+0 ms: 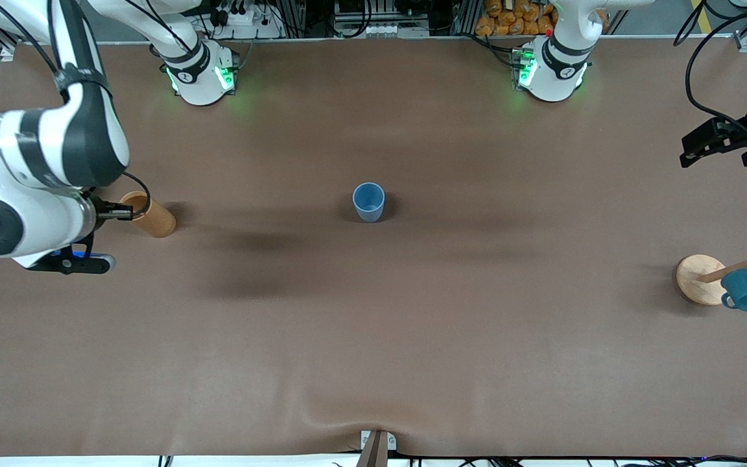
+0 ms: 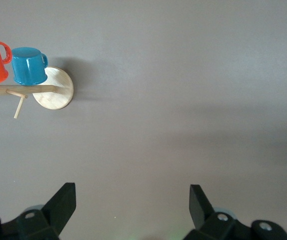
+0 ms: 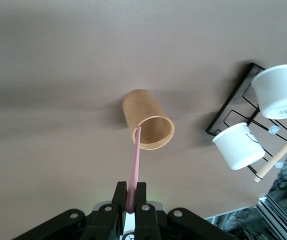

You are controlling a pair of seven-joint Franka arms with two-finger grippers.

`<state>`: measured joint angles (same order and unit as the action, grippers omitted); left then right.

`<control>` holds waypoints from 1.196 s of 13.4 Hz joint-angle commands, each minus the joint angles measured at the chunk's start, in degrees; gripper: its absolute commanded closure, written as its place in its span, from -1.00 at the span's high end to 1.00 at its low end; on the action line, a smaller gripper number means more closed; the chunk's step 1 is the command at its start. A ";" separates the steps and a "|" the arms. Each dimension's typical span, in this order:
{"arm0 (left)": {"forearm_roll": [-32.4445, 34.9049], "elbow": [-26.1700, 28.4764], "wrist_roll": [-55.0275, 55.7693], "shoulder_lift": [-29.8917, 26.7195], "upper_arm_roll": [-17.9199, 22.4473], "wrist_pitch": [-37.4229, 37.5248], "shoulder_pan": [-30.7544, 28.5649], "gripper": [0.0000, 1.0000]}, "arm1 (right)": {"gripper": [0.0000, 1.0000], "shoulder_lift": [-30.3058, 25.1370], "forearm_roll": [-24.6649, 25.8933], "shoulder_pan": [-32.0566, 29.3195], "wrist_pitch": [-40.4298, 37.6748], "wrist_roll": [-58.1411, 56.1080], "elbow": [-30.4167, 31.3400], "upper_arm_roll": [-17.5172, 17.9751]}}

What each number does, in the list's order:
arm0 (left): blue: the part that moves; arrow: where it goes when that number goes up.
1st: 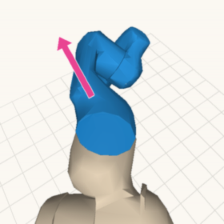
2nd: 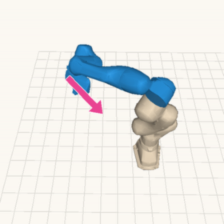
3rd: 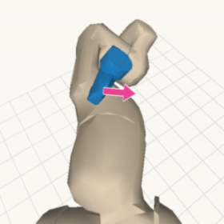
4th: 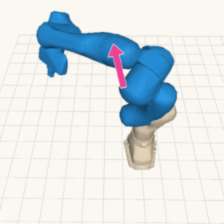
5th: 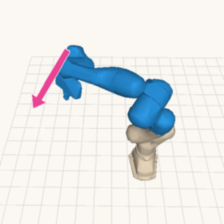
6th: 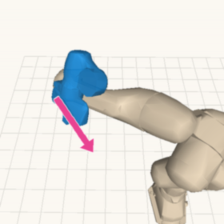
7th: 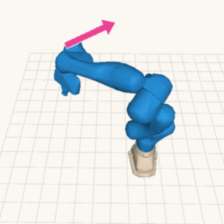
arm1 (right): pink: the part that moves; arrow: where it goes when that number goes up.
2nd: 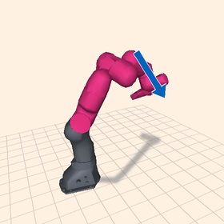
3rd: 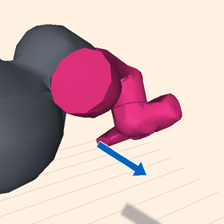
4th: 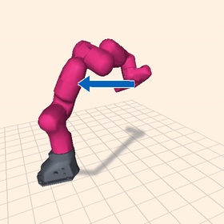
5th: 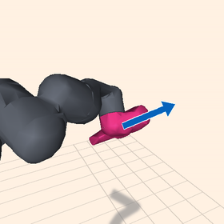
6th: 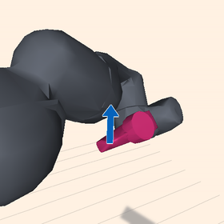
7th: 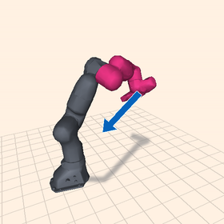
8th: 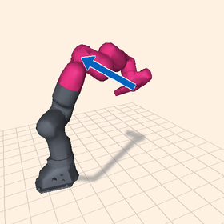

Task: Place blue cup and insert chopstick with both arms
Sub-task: 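Lower the chopstick into the blue cup with the right gripper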

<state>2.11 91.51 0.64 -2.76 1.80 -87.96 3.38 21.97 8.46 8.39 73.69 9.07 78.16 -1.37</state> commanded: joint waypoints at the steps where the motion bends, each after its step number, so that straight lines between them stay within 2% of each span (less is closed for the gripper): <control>1: -0.97 1.22 -0.38 -1.72 0.66 -0.02 1.80 1.00 | -1.00 0.18 -2.57 -0.66 -2.48 -2.65 -5.19 0.22; 4: -1.14 0.78 0.33 -1.20 0.66 -0.02 2.42 1.00 | -1.00 0.27 -3.53 1.01 -3.64 -2.04 -6.53 0.66; 6: -1.50 0.95 2.61 -1.20 0.40 -0.02 2.42 1.00 | -1.00 0.09 -10.35 2.24 -3.64 2.24 -6.53 0.58; 11: -1.41 0.78 2.18 -0.84 0.31 -0.02 2.60 1.00 | -1.00 0.09 -28.82 2.51 -3.03 22.36 -6.53 0.57; 15: -1.32 0.95 1.91 -0.67 0.31 0.24 2.60 1.00 | -1.00 0.27 -38.75 5.40 -0.66 35.72 -6.27 0.49; 16: -1.15 0.95 1.91 -0.76 0.31 0.50 2.51 1.00 | -1.00 0.27 -39.82 6.28 1.09 39.50 -6.00 0.49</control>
<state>1.63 92.16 2.41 -2.93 1.81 -87.96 5.68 21.97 -28.08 12.84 72.93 42.12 72.63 -0.49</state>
